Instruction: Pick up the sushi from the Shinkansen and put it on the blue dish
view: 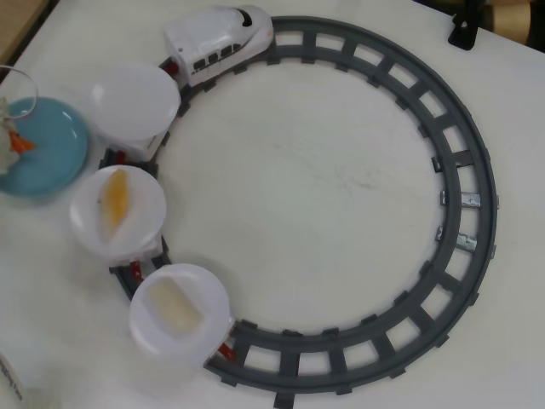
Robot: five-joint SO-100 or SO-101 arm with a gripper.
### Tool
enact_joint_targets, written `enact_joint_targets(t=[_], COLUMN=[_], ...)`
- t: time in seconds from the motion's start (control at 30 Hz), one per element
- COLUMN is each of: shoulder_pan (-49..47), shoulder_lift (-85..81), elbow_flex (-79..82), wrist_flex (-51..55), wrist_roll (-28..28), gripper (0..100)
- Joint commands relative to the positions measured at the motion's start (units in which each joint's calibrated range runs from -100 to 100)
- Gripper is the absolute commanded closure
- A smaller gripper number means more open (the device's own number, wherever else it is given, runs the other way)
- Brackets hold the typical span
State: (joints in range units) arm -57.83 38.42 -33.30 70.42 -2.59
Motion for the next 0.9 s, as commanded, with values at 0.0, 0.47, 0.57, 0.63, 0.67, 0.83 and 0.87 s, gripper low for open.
enact_joint_targets(t=[0.0, 0.47, 0.57, 0.63, 0.67, 0.83, 0.87], shoulder_pan=[1.1, 1.7, 1.7, 1.7, 1.7, 1.7, 1.7], shoulder_lift=[-0.9, -0.8, -0.8, -0.8, -0.8, -0.9, -0.9], elbow_flex=[-3.9, -3.1, -3.1, -3.1, -3.1, -3.3, -3.3], wrist_flex=[-0.9, -0.8, -0.7, -0.6, -0.4, -0.4, -0.4], wrist_roll=[0.1, 0.2, 0.2, 0.2, 0.2, 0.2, 0.2], gripper=[93, 87, 87, 87, 87, 87, 87])
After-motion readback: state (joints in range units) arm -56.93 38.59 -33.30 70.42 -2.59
